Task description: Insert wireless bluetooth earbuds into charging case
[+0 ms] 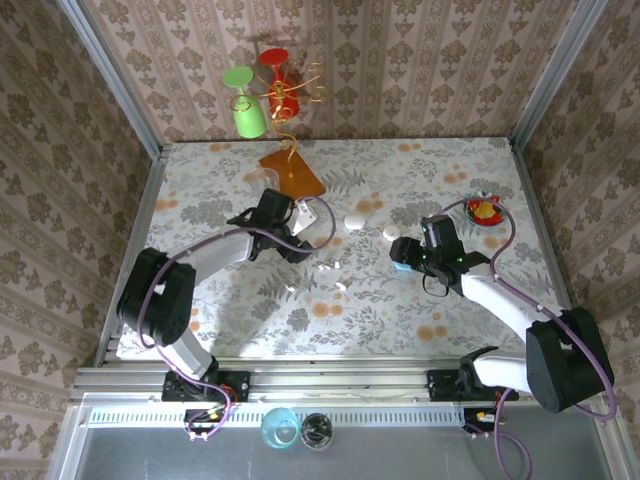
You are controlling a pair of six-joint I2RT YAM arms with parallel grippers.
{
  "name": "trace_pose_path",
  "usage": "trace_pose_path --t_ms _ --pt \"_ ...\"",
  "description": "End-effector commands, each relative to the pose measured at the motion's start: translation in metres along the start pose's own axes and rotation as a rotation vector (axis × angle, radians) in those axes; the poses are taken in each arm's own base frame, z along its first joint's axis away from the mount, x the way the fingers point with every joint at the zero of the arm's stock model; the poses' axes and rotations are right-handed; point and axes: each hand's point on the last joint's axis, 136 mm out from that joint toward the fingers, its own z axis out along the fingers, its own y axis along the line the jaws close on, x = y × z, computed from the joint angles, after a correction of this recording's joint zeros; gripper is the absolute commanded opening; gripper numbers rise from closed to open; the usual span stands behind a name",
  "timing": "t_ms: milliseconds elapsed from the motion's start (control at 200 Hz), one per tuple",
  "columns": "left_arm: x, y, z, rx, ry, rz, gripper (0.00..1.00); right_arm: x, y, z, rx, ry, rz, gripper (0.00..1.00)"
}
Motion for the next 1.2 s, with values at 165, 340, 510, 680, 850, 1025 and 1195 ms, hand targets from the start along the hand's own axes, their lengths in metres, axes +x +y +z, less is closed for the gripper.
trace_pose_path --t_ms 165,340,510,680,850,1025,1195 --pt "0.025 0.014 0.02 -0.031 0.15 -0.028 0.86 -0.007 0.0 0.001 0.03 -0.014 -0.023 0.67" --pt "0.034 0.016 0.027 -0.03 0.19 -0.039 0.86 -0.005 0.0 0.007 0.03 0.005 -0.02 0.67" --pt "0.043 0.013 0.033 -0.008 0.233 -0.035 0.78 -0.007 0.001 0.009 0.03 0.004 -0.019 0.67" --pt "0.048 0.011 0.037 -0.001 0.245 -0.029 0.69 -0.011 0.005 0.009 0.021 0.001 -0.022 0.67" --pt "0.055 0.013 0.044 -0.009 0.276 -0.035 0.55 -0.015 0.01 0.006 0.011 0.0 -0.028 0.67" --pt "0.054 0.013 0.041 -0.02 0.253 -0.027 0.45 -0.014 0.014 0.006 -0.011 0.002 -0.022 0.67" --pt "0.035 0.015 0.023 -0.063 0.147 0.005 0.42 -0.017 0.014 0.007 -0.011 -0.005 -0.043 0.66"
